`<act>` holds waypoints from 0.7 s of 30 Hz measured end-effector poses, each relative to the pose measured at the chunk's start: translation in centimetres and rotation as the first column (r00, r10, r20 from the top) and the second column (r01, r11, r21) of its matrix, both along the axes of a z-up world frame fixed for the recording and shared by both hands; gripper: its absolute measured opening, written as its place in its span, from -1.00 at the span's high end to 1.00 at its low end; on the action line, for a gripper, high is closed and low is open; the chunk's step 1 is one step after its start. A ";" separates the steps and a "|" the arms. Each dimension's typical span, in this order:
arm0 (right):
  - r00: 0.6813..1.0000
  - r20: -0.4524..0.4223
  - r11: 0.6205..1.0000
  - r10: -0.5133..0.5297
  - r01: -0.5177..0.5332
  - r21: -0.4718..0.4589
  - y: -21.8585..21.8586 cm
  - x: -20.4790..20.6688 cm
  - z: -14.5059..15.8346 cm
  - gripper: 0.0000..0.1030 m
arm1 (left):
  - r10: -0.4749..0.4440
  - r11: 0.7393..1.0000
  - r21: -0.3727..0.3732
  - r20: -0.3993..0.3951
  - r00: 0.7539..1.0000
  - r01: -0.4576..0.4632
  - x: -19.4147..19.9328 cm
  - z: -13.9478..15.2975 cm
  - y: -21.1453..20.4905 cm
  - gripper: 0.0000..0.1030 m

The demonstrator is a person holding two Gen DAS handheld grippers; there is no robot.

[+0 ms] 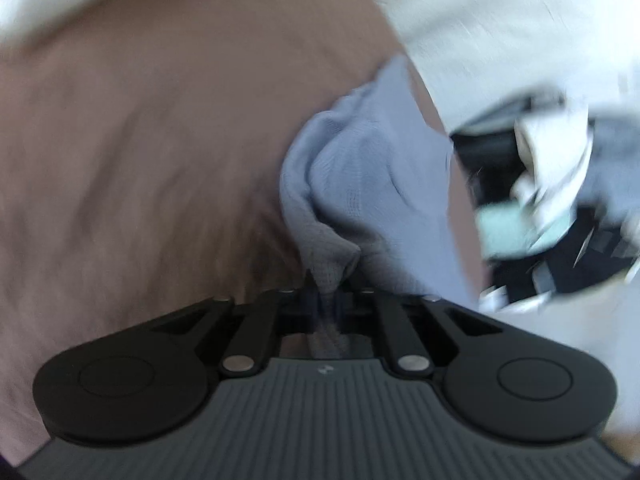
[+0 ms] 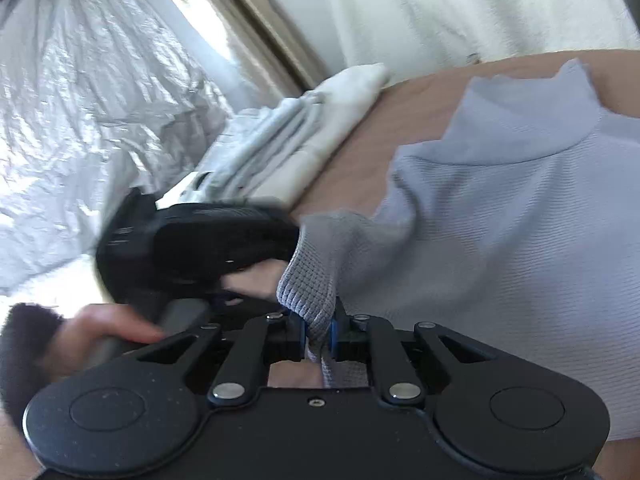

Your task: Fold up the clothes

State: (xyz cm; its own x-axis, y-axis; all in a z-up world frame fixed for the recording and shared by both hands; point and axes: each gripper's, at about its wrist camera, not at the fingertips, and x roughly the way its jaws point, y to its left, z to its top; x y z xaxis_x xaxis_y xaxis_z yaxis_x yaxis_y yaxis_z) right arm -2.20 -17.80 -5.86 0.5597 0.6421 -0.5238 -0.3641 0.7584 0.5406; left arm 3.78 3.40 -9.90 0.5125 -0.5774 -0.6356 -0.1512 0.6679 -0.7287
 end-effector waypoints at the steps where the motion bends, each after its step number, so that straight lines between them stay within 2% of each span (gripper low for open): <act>1: 1.000 0.023 1.000 0.001 -0.001 0.003 0.2 -0.4 0.4 0.74 | -0.035 0.996 0.086 0.041 0.999 0.032 -0.2 1.2 -0.7 0.87; 3: 0.998 0.056 0.999 0.023 -0.021 -0.036 1.0 -1.2 0.9 0.74 | -0.064 0.977 0.211 0.109 0.992 0.040 -1.8 3.7 -1.2 0.87; 4: 0.997 0.070 0.997 0.039 -0.034 -0.065 1.6 -1.5 1.1 0.74 | -0.047 0.982 0.189 0.100 0.994 0.028 -2.5 3.7 -0.7 0.86; 7: 0.993 0.088 0.985 0.076 -0.061 -0.159 3.1 -2.0 1.1 0.73 | 0.039 0.997 0.069 -0.011 0.999 -0.038 -3.4 1.5 1.8 0.86; 9: 0.993 0.091 0.976 0.081 -0.060 -0.209 4.0 -2.3 0.4 0.72 | 0.084 0.992 0.099 -0.022 0.996 -0.081 -3.5 1.4 3.1 0.86; 11: 0.991 0.090 0.975 0.095 -0.075 -0.209 4.5 -2.5 -0.4 0.63 | 0.127 0.984 0.133 -0.027 0.992 -0.122 -3.6 1.5 4.3 0.90; 12: 0.990 0.078 0.978 0.113 -0.097 -0.187 4.6 -2.5 -0.7 0.48 | 0.124 0.978 0.172 0.001 0.992 -0.122 -3.5 2.2 4.3 0.86; 13: 0.988 0.072 0.980 0.136 -0.124 -0.156 4.6 -2.6 -0.7 0.22 | 0.120 0.971 0.207 0.028 0.992 -0.124 -3.4 3.0 4.3 0.86; 15: 0.981 0.063 0.980 0.182 -0.176 -0.095 4.6 -2.7 -0.7 0.05 | 0.118 0.967 0.217 0.070 0.991 -0.131 -3.8 4.1 4.3 0.84; 18: 0.964 0.090 0.968 0.250 -0.248 -0.039 4.5 -2.8 0.0 0.04 | 0.081 0.980 0.173 0.106 0.991 -0.098 -3.7 4.4 3.8 0.59; 20: 0.962 0.111 0.968 0.251 -0.247 -0.055 4.2 -2.8 0.4 0.03 | 0.029 0.984 0.173 0.123 0.992 -0.050 -3.0 4.4 2.6 0.39; 21: 0.963 0.116 0.970 0.242 -0.236 -0.066 3.9 -2.7 0.6 0.03 | 0.004 0.984 0.177 0.129 0.992 -0.027 -2.5 4.5 1.9 0.21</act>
State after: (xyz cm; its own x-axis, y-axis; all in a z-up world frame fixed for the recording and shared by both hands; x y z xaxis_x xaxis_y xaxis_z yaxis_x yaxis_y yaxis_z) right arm -4.90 -13.85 -5.22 0.4552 0.7393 -0.4961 -0.5991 0.6666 0.4436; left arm 1.26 5.32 -5.44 0.6041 -0.4525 -0.6560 -0.0755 0.7870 -0.6124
